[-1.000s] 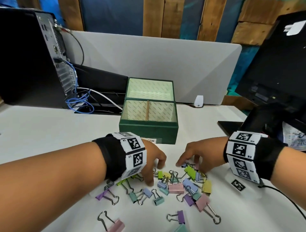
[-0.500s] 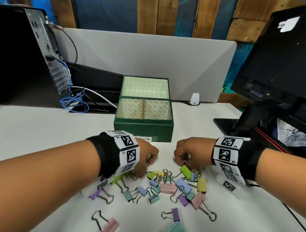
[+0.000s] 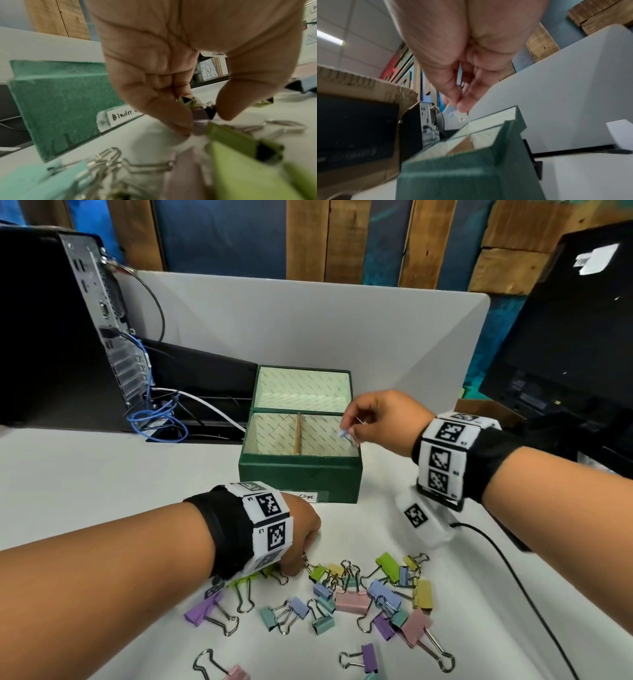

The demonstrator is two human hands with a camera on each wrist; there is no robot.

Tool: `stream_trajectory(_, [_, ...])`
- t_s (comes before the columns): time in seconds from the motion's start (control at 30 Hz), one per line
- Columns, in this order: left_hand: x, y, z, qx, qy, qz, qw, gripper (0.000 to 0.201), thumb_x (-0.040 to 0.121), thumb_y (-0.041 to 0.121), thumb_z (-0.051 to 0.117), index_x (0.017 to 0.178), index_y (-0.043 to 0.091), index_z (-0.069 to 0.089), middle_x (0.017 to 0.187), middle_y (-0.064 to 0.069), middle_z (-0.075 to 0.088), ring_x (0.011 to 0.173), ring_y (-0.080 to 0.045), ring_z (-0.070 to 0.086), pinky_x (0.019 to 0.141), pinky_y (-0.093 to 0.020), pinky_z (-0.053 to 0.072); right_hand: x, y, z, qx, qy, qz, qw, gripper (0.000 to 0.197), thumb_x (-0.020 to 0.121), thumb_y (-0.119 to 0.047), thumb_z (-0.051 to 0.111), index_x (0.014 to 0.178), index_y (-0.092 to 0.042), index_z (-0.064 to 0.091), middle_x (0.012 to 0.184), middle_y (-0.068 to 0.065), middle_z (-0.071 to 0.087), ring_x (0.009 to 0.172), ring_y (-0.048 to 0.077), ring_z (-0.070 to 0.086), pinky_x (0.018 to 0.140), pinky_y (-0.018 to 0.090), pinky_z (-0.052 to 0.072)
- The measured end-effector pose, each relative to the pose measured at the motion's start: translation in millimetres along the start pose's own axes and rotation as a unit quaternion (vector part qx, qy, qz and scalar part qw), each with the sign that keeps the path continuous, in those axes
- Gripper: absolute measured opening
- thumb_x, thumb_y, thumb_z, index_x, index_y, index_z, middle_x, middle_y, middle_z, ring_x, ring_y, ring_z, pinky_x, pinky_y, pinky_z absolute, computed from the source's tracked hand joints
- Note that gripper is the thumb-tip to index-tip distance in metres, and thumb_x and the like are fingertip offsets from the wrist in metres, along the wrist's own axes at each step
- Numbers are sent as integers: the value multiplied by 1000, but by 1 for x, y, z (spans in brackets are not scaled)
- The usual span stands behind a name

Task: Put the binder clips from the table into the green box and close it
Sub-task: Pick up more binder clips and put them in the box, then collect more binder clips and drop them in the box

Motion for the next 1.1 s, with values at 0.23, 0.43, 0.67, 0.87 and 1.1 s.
stream_trajectory(0.23, [-4, 1, 3, 12, 26, 6, 1000, 20, 82, 22, 61, 101, 17, 55, 104, -5, 55, 85, -18, 46, 73, -27, 39, 28, -8, 18, -35, -82, 21, 996, 37, 90, 2, 50, 119, -16, 64, 120, 2, 65, 110, 12, 60, 87, 15, 43])
stream_trajectory(0.43, [-4, -5, -2, -8, 29, 30, 999, 12, 82, 15, 60, 85, 19, 49, 97, 0, 48, 85, -17, 46, 68, -26, 41, 2, 11, 8, -23, -51, 46, 997, 35, 92, -3, 45, 105, -26, 67, 101, -7, 61, 100, 6, 59, 84, 16, 41])
stream_trajectory(0.67, [-9, -20, -23, -127, 98, 20, 987, 13, 77, 18, 62, 68, 26, 56, 99, 4, 67, 80, -10, 59, 78, -25, 52, -52, 43, 18, -103, -243, 68, 962, 31, 85, -5, 54, 95, -32, 65, 88, -16, 63, 77, 5, 57, 74, 17, 46])
stream_trajectory(0.87, [-21, -54, -76, -298, 213, -27, 930, 8, 78, 12, 65, 82, 18, 67, 72, 12, 64, 69, -4, 59, 62, -18, 47, -89, 68, 39, -126, -414, 129, 892, 29, 76, -23, 71, 99, -37, 63, 88, -11, 59, 77, 10, 56, 86, 33, 52])
stream_trajectory(1.1, [3, -72, -109, -296, 305, -83, 901, 24, 82, 11, 67, 103, 23, 69, 118, 4, 64, 95, -17, 62, 70, -22, 44, -98, 71, 50, -165, -411, 120, 889, 28, 73, -24, 73, 87, -37, 54, 80, -10, 51, 74, 15, 54, 72, 30, 50])
Point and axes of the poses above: each hand's wrist, its own x-axis towards the middle knuckle, its own z-axis out of the palm, y = z × x, the point moved 5 cm from there along x, towards the middle knuckle
